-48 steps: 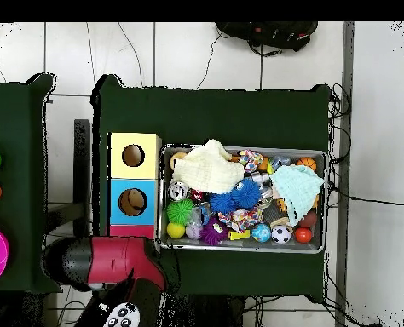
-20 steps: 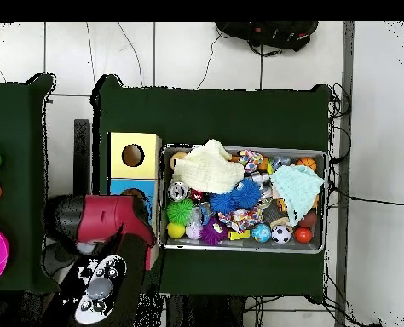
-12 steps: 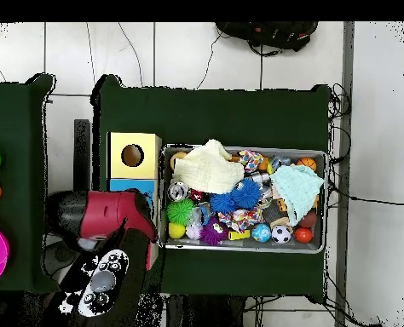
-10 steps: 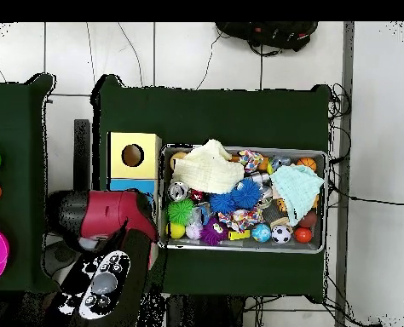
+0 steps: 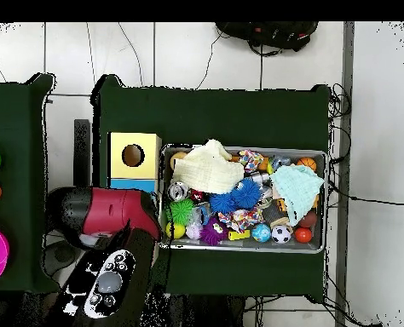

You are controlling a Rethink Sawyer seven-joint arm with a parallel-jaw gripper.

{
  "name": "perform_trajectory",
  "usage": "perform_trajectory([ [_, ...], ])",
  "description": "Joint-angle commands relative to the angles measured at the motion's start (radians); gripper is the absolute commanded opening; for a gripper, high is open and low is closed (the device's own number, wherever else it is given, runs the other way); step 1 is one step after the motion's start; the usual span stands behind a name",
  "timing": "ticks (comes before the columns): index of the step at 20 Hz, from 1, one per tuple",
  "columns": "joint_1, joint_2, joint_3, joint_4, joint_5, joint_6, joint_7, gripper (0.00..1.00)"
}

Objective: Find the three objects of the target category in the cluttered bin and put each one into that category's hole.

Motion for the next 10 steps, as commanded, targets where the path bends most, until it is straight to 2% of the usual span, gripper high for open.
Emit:
perform_trajectory([
  [1, -0.039, 0.039, 0.072, -0.021, 0.049, -0.084, 0.219, 1.00],
  [7, -0.043, 0.023, 0.080, 0.025, 0.060, -0.134, 0.201, 1.00],
  [10, -0.041, -0.008, 0.068, 0.022, 0.053, -0.073, 0.196, 1.00],
])
